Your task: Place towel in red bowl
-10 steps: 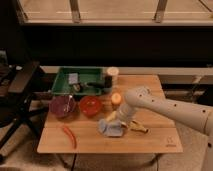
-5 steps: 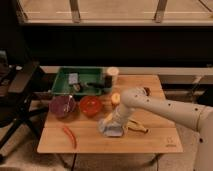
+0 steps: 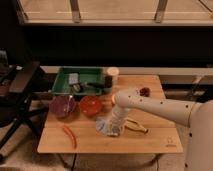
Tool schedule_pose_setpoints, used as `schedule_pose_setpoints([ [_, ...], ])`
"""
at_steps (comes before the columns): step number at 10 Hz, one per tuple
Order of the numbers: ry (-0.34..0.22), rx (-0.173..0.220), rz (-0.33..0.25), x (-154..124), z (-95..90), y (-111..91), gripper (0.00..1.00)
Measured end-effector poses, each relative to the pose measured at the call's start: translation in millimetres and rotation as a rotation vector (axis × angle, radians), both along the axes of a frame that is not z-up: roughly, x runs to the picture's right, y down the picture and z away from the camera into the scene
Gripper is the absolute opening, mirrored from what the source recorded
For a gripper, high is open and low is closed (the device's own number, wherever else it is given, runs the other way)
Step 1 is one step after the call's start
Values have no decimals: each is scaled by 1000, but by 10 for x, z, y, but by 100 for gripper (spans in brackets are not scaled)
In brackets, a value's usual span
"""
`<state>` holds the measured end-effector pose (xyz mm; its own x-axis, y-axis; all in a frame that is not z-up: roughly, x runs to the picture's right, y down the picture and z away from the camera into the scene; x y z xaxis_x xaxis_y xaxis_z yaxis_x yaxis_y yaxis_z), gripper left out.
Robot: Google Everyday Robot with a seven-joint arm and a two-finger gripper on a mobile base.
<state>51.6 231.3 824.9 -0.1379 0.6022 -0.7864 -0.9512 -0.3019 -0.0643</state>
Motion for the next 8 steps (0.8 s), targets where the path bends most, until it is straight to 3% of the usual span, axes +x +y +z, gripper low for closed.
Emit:
schedule_pose_setpoints([
  [1, 0, -1, -1, 2, -10, -7, 6],
  [3, 7, 26, -13, 11, -51, -66, 0],
  [6, 9, 127, -6, 109, -353, -422, 0],
  [8, -7, 213, 11, 238, -668, -826, 0],
])
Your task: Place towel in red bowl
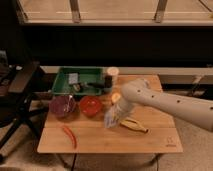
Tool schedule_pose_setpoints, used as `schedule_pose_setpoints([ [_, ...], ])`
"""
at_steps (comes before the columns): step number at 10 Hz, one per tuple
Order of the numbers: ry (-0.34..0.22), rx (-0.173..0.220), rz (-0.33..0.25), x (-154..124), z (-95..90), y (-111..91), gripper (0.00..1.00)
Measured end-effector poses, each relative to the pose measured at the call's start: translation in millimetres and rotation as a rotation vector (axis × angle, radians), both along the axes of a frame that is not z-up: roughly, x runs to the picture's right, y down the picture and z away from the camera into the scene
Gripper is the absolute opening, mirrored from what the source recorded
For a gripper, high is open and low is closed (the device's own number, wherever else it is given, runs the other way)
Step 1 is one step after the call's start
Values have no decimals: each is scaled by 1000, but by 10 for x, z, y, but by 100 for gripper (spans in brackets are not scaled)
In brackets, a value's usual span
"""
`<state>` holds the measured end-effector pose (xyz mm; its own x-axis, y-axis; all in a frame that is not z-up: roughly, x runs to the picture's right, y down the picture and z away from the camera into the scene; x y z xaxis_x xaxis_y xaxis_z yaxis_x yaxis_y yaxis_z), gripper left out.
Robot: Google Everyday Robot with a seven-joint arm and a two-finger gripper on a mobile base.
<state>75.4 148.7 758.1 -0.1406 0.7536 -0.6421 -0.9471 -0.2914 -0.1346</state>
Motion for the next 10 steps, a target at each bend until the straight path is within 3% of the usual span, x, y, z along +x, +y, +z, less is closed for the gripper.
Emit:
schedule_pose_setpoints([
  [3, -123, 148, 16, 51, -402, -757, 0],
  [6, -289, 246, -20, -309, -474, -1248, 0],
  [8, -368, 270, -41, -646, -395, -1359, 3],
  [10, -451, 257, -62, -998, -184, -1308, 23],
])
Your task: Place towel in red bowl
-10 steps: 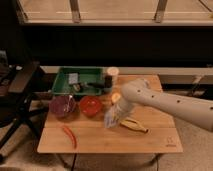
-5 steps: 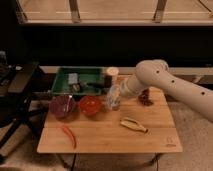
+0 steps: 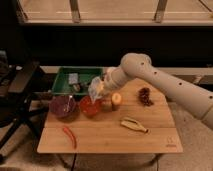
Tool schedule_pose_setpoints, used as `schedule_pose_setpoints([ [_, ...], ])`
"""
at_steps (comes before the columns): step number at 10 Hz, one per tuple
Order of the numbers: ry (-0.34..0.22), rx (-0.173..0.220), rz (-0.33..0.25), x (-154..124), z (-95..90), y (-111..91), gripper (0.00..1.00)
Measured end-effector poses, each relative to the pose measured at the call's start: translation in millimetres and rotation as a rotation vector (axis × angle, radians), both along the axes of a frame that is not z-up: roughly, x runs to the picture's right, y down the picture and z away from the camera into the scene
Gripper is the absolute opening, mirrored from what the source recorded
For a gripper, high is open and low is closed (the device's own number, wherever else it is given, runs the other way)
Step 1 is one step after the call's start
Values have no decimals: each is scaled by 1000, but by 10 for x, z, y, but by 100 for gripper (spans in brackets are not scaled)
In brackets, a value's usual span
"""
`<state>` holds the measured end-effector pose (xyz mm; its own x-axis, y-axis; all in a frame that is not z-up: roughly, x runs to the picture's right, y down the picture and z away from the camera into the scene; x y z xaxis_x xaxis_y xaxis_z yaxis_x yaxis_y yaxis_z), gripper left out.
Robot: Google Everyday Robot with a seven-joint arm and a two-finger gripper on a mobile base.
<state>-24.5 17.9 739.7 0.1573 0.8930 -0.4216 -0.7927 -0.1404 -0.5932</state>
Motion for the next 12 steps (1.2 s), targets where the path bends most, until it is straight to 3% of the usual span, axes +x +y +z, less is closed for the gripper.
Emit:
schedule_pose_setpoints([
  [4, -16, -3, -73, -259, 376, 255, 60],
  [7, 4, -16, -85, -212, 552, 329, 62],
  [12, 3, -18, -86, -216, 551, 333, 62],
])
